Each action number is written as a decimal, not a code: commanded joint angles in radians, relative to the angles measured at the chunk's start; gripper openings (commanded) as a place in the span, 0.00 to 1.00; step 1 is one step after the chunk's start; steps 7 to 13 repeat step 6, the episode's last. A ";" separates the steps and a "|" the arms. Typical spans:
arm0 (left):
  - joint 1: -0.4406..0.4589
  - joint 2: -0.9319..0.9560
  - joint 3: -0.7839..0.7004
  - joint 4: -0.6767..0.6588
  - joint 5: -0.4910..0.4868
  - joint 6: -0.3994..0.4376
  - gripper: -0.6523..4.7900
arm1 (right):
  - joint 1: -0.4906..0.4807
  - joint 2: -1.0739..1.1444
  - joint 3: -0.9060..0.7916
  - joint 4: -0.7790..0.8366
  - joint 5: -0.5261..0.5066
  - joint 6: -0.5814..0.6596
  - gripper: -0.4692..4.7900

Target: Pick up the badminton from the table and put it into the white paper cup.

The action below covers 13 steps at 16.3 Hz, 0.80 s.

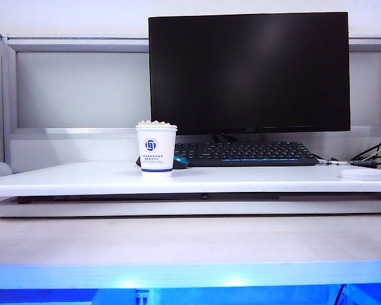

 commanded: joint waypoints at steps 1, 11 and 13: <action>-0.001 0.000 0.003 -0.036 0.011 -0.042 0.11 | -0.006 -0.003 0.005 0.012 0.001 -0.002 0.08; 0.000 0.000 0.003 -0.038 0.014 -0.045 0.11 | -0.006 -0.003 0.005 -0.111 0.000 -0.002 0.08; 0.000 0.000 0.003 -0.038 0.014 -0.045 0.11 | -0.006 -0.003 0.005 -0.111 0.000 -0.002 0.08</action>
